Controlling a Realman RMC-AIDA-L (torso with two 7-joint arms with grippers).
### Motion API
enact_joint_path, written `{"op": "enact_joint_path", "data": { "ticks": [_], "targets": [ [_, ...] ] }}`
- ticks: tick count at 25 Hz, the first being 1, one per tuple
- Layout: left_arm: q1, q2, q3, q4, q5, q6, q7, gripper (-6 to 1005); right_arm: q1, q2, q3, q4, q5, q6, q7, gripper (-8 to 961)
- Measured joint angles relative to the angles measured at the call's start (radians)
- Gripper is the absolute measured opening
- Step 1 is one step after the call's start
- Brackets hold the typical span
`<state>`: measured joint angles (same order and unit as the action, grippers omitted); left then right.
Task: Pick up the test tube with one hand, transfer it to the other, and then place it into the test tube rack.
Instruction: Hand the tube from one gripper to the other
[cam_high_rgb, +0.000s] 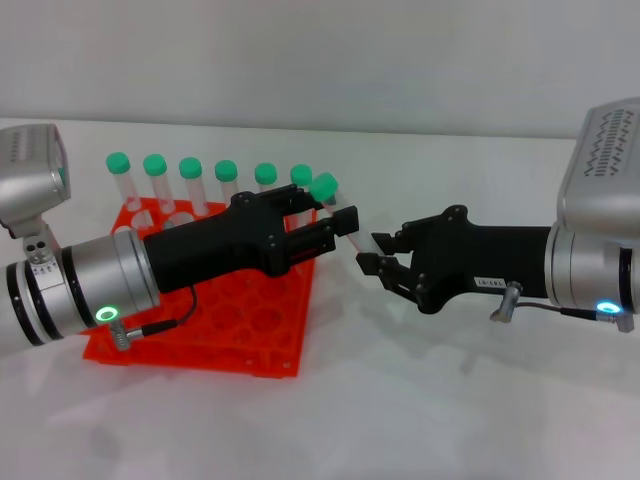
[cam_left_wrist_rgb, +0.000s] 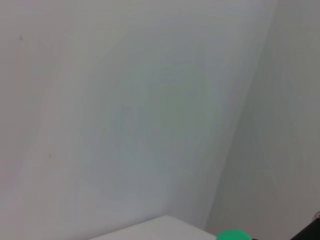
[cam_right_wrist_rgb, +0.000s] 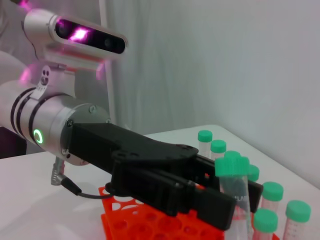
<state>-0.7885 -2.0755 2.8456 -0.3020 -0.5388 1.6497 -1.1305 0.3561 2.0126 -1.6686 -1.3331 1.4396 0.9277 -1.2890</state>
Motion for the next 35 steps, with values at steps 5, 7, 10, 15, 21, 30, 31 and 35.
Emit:
{"op": "enact_joint_path", "data": {
  "ticks": [5, 7, 10, 15, 21, 30, 31, 35],
  "targets": [
    [0.0, 0.0, 0.0, 0.0, 0.0, -0.001, -0.003, 551, 0.003, 0.0, -0.002, 0.009, 0.0, -0.004, -0.004, 270],
    [0.0, 0.0, 0.0, 0.0, -0.001, -0.002, -0.004, 505, 0.003, 0.0, -0.004, 0.009, 0.001, -0.005, -0.005, 272],
    [0.0, 0.0, 0.0, 0.0, -0.001, -0.006, -0.005, 435, 0.003, 0.0, -0.006, 0.009, 0.001, -0.007, -0.006, 275],
    [0.0, 0.0, 0.0, 0.011, 0.0, -0.007, -0.009, 364, 0.003, 0.0, -0.007, 0.009, 0.001, -0.007, -0.007, 279],
    [-0.005, 0.0, 0.0, 0.023, 0.017, -0.019, -0.02, 278, 0.007, 0.001, -0.008, 0.003, 0.004, -0.008, -0.008, 284],
    [-0.004, 0.0, 0.0, 0.025, 0.018, -0.024, -0.022, 266, 0.008, 0.002, -0.009, 0.005, 0.015, -0.007, -0.014, 292],
    [-0.004, 0.0, 0.0, 0.025, 0.017, -0.023, -0.021, 257, 0.008, 0.002, -0.009, 0.005, 0.015, -0.006, -0.015, 293],
    [-0.003, 0.002, 0.0, 0.024, 0.015, -0.003, -0.01, 239, 0.005, 0.001, -0.002, 0.013, 0.015, -0.008, -0.018, 297]
  ]
}}
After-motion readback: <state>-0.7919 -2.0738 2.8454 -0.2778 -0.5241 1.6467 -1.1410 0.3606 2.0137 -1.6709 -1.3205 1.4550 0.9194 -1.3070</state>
